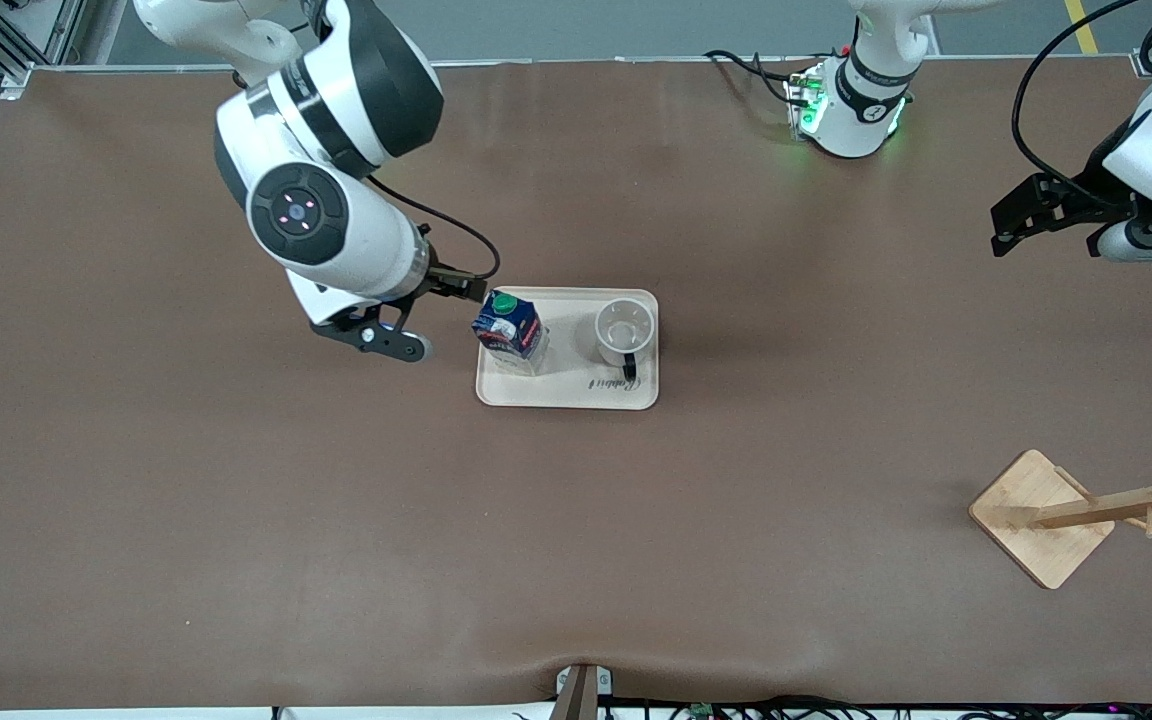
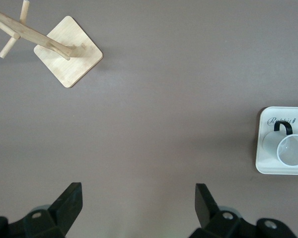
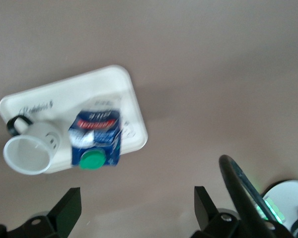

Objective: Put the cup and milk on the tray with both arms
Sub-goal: 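Set the milk carton on the tray beside the mug and open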

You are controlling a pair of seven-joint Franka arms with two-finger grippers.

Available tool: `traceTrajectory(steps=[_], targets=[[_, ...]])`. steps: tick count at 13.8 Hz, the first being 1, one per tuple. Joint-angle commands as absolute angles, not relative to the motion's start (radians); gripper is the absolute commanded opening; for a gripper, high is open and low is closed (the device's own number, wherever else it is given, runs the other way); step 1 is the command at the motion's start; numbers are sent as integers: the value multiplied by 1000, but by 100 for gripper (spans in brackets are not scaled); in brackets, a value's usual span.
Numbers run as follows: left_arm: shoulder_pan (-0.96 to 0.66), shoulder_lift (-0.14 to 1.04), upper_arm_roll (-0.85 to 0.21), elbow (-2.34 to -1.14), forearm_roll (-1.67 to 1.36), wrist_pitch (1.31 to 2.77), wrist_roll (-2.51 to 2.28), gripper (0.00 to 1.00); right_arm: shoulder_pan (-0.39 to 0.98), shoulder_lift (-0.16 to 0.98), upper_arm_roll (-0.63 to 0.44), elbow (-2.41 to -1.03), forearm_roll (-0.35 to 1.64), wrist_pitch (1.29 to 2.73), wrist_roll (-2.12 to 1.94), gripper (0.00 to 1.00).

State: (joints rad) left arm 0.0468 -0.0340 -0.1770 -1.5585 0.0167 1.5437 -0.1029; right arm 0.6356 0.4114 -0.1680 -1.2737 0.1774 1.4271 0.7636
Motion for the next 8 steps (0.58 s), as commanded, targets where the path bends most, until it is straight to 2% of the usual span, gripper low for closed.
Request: traceTrajectory(steps=[1,6,8], targets=[[48,-40,-178,-1552,15,1537,-100,100,604,408,-160,-1223,89,1394,739,100],[49,-40,-178,-1549,15,1539,-95,100,545,339,-158,-1174,104,1385,638,100],[51,-38,-176,-1548,15,1539,-94,100,433,324,-160,-1172,194,1358,646,100]])
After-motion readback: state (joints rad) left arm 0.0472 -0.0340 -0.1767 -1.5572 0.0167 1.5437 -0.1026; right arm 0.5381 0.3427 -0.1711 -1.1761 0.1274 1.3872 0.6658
